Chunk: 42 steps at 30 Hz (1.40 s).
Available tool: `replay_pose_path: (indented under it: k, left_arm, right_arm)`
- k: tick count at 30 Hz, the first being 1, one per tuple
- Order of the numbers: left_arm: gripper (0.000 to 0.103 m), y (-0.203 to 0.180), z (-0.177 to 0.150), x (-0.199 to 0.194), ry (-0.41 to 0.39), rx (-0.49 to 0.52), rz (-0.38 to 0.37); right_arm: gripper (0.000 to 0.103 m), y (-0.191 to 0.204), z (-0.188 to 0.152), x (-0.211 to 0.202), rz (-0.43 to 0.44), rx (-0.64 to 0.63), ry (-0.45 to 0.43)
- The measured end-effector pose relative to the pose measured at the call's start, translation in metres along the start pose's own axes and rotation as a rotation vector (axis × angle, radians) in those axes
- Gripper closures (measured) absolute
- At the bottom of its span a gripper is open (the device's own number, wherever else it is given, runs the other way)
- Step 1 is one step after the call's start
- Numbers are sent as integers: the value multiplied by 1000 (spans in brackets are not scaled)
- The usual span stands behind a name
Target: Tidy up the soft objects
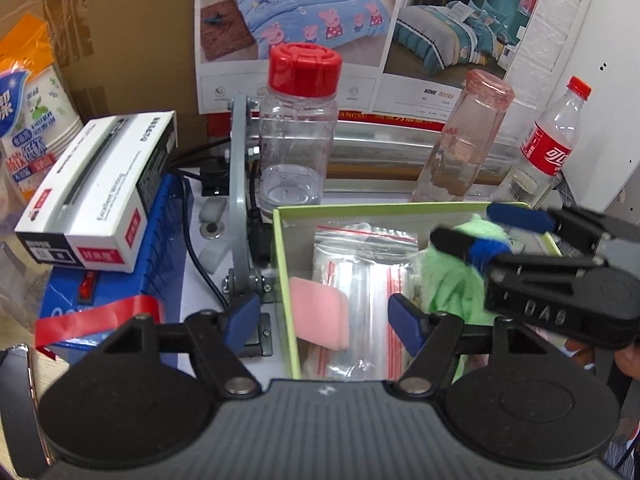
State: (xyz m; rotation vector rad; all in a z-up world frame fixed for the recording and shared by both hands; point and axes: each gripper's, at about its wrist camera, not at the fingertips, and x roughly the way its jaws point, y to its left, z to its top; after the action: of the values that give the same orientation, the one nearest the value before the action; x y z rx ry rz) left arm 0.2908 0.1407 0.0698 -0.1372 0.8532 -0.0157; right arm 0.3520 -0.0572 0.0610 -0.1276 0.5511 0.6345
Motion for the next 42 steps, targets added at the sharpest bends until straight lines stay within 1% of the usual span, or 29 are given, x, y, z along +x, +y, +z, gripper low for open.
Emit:
replay_pose_path:
  k: [1, 2, 4, 8, 11, 14, 17, 21, 24, 25, 28, 30, 32, 35, 39, 42]
  left_arm:
    - [32, 0, -2, -4, -7, 8, 6]
    - [32, 0, -3, -7, -13, 15, 13]
    - [32, 1, -6, -14, -23, 17, 23]
    - [32, -2, -15, -30, -36, 15, 9]
    - [31, -8, -29, -49, -58, 22, 2]
    - [31, -16, -46, -72, -92, 23, 3]
    - [29, -23, -66, -93, -124, 12, -3]
    - [27, -33, -94, -114, -152, -6, -17]
    - [26, -38, -117, -125, -188, -23, -19]
    - [26, -39, -124, -127, -197, -32, -23]
    - [26, -40, -144, -129, -181, -57, -53]
    - [26, -42, -156, -130, -182, -62, -23]
    - [26, -46, -169, -133, -204, -49, 21]
    - [26, -49, -185, -139, -242, -59, 52]
    - [25, -56, -202, -140, -271, -50, 119]
    - [25, -61, -213, -137, -263, -31, 154]
  right_arm:
    - [49, -1, 2, -5, -7, 5, -26]
    - [48, -1, 4, -9, -6, 7, -34]
    - [47, -3, 5, -15, 0, 12, -28]
    - [45, -6, -2, -38, -25, 20, -26]
    - [44, -5, -14, -69, -48, 43, -47]
    - [44, 2, -30, -105, -88, 57, -88]
    - [44, 10, -49, -139, -135, 79, -111]
    - [44, 24, -77, -174, -188, 97, -135]
    - [44, 30, -96, -191, -227, 172, -148]
    - [44, 32, -103, -196, -255, 214, -143]
    - [44, 39, -119, -201, -344, 310, -111]
    - [44, 43, -129, -205, -364, 347, -102]
    - [44, 49, -139, -210, -357, 370, -141]
    - [44, 58, -152, -213, -366, 394, -157]
    - [44, 71, -161, -221, -400, 369, -165]
    - [44, 77, -170, -226, -407, 343, -168]
